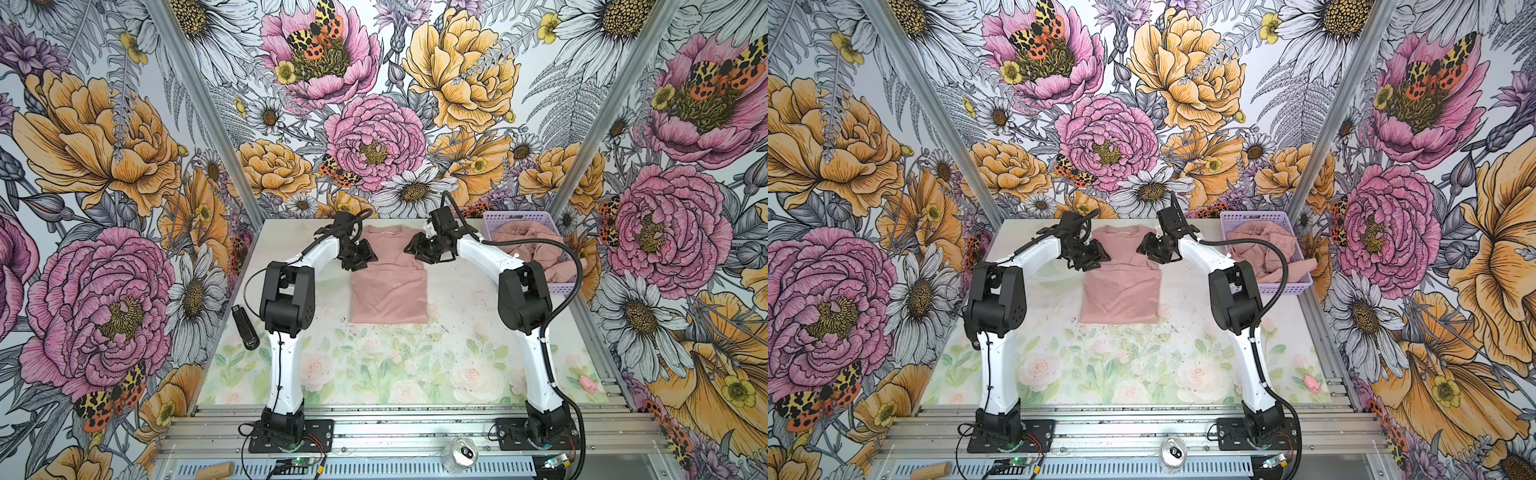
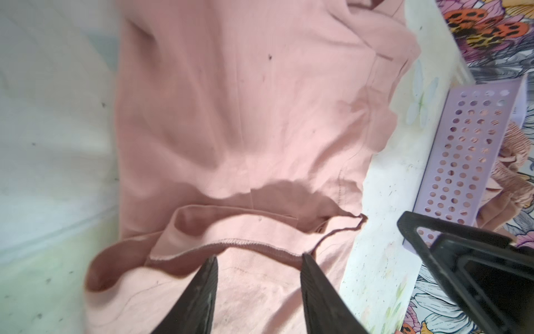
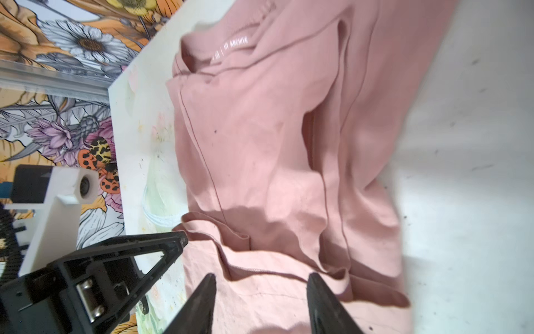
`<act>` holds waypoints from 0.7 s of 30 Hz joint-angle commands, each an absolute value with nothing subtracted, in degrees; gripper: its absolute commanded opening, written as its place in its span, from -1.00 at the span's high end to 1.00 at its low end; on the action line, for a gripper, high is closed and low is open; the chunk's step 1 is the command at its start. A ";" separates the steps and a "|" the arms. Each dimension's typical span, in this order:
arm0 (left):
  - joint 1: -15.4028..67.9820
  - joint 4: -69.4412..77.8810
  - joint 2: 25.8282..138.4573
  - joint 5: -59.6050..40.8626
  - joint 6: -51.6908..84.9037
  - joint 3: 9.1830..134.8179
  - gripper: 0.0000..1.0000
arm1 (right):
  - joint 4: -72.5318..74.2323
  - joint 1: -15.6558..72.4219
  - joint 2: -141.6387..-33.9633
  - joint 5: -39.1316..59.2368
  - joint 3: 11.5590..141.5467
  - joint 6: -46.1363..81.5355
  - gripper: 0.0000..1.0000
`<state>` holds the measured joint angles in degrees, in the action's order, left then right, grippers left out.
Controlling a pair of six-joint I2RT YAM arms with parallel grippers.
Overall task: Fold and stack the mixed laundry pile
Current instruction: 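Lower the folded hem onto the shirt and open both grippers, then move both grippers to the folded edge nearest the robot and grasp it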
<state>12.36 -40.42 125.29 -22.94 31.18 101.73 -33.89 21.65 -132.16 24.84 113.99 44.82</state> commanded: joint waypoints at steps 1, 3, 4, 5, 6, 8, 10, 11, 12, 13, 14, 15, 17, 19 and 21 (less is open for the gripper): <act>11.41 -39.73 123.56 -21.22 31.11 102.48 0.04 | -35.52 21.90 -130.95 24.43 114.19 42.95 -0.07; 11.04 -39.73 121.71 -21.23 30.85 101.05 0.03 | -35.85 21.98 -128.70 24.61 111.28 42.64 -0.07; 10.86 -39.69 120.65 -21.23 30.76 99.84 0.03 | -35.94 22.06 -127.39 24.78 109.35 42.50 -0.06; 10.74 -39.73 119.57 -21.35 30.59 98.58 0.03 | -35.95 22.14 -126.26 24.87 107.51 42.45 -0.07; 10.72 -39.73 118.41 -21.60 30.50 96.78 0.03 | -35.99 22.23 -125.03 25.11 105.38 42.34 -0.06; 10.72 -39.77 115.87 -22.26 29.92 92.47 0.03 | -36.53 22.78 -122.71 25.57 100.79 42.06 -0.07; 10.61 -39.81 112.33 -22.49 28.96 86.91 0.03 | -37.66 23.82 -119.66 25.07 95.92 40.88 -0.06; 10.57 -39.81 110.62 -22.12 28.43 84.25 0.03 | -38.18 24.27 -118.35 24.49 93.66 40.28 -0.06; 10.56 -39.81 108.60 -21.31 27.54 80.79 0.03 | -38.65 24.81 -116.89 24.08 91.37 39.87 -0.07; 10.58 -39.81 106.50 -20.61 26.90 77.59 0.03 | -38.96 25.32 -115.45 23.83 88.37 39.64 -0.06; 10.46 -39.81 105.00 -20.38 26.57 74.93 0.03 | -39.02 25.83 -114.23 23.59 86.01 39.64 -0.06; 10.42 -39.81 102.05 -20.23 26.33 72.00 0.03 | -39.00 26.24 -112.70 23.12 83.60 39.68 -0.06; 10.69 -39.80 99.24 -19.73 25.90 67.56 0.04 | -38.85 27.35 -110.84 22.75 79.60 39.70 -0.06; 11.40 -39.55 97.13 -18.90 25.51 64.05 0.03 | -38.70 28.52 -109.62 22.72 76.96 39.59 -0.06; 11.69 -38.47 95.72 -18.63 25.61 61.50 0.04 | -38.41 29.71 -109.09 22.62 75.76 39.53 -0.05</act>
<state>11.22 -40.42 97.65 -20.71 27.18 63.75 -38.96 28.62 -111.26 23.81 76.95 40.62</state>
